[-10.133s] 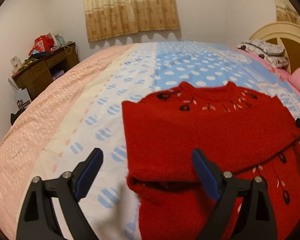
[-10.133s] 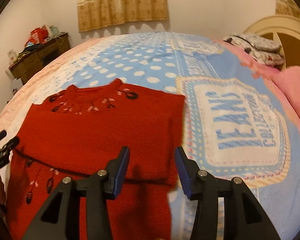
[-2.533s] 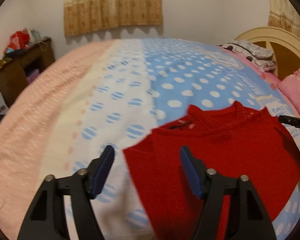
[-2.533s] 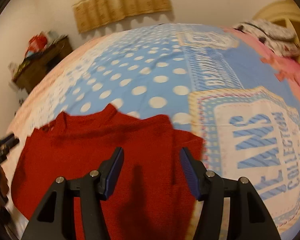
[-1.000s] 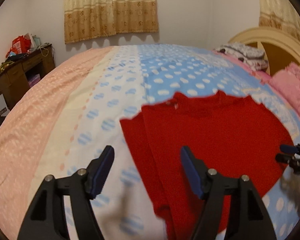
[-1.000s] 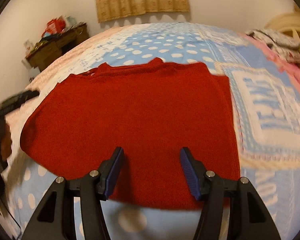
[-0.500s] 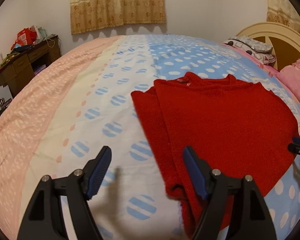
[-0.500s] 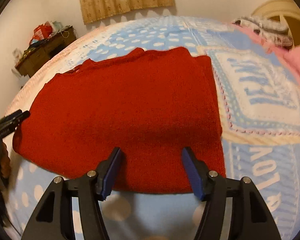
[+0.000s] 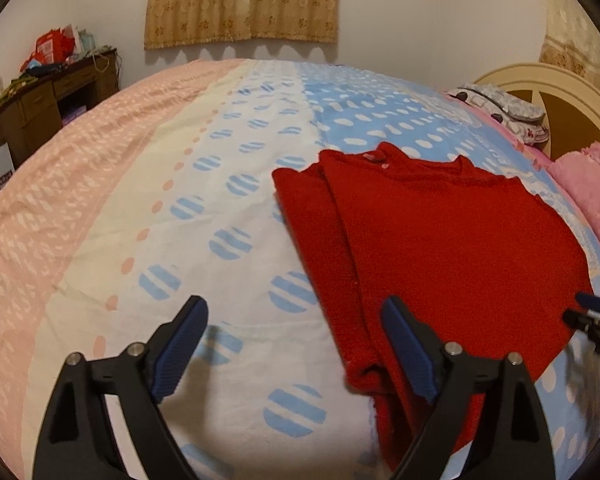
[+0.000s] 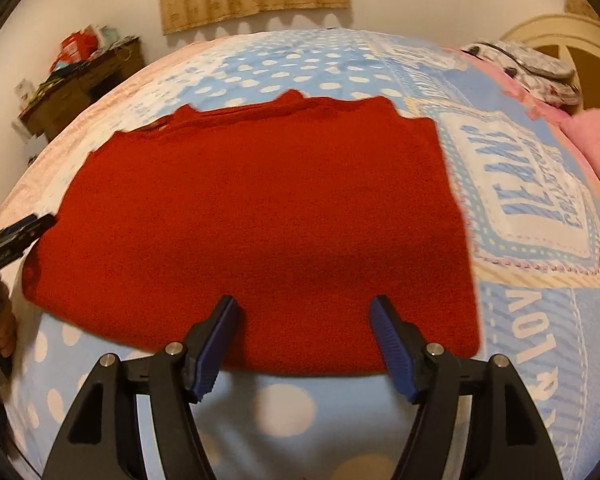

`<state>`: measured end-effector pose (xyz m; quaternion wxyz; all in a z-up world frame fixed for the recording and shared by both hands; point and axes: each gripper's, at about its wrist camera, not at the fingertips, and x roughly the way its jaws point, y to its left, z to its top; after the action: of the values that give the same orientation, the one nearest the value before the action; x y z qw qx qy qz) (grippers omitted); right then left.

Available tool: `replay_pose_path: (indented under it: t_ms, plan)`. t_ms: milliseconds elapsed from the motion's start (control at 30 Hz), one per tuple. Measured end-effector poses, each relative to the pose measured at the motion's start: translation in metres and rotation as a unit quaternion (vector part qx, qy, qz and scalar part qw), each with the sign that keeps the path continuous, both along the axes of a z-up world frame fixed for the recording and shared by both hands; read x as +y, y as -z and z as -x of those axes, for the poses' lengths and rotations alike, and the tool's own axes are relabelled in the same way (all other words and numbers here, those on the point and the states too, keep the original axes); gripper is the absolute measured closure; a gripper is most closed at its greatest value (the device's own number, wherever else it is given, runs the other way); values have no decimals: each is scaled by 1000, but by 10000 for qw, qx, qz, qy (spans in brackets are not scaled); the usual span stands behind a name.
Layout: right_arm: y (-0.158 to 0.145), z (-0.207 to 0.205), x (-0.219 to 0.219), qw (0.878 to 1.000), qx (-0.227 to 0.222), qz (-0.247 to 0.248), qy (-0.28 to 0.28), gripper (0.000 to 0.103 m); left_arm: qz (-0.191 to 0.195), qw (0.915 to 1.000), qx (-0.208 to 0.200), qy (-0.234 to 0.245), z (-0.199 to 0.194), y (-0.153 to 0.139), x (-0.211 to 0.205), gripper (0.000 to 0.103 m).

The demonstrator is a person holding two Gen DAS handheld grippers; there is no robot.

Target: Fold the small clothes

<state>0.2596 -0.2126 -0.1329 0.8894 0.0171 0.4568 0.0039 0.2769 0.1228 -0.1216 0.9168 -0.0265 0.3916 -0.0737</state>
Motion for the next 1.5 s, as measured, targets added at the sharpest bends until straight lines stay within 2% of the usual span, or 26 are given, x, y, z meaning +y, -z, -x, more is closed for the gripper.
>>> replay_pose_path:
  t_ms: [300,433,700,900,1033,1167,1300,1500]
  plan:
    - [1,1,31,9993,-9,363,-106,34,141,9998,126,30,-3,4,2,7]
    - [-5,7,59,9974,-72,515,-492,34,210,9997,144,40,-5,4,6,7]
    - [-10,22,134,9848,-410,963,-1387,34,-51,9999,-32,148,-16,-1,8,6]
    - [-12,31,179,9717,-724,1212,-1893,34,423,9991,91,-46,-24,2,31,6]
    - [-10,36,202,9628,-886,1341,-2172,34,421,9990,161,30,-28,3,27,6]
    - [-1,37,227,9513,-999,1689,-2376,34,318,9993,112,176,-32,0,20,6]
    - [7,37,243,9457,-1076,1848,-2447,34,446,9982,113,376,-45,-2,16,6]
    - [11,35,255,9429,-1128,2014,-2402,43,950,9931,269,634,-63,0,11,6]
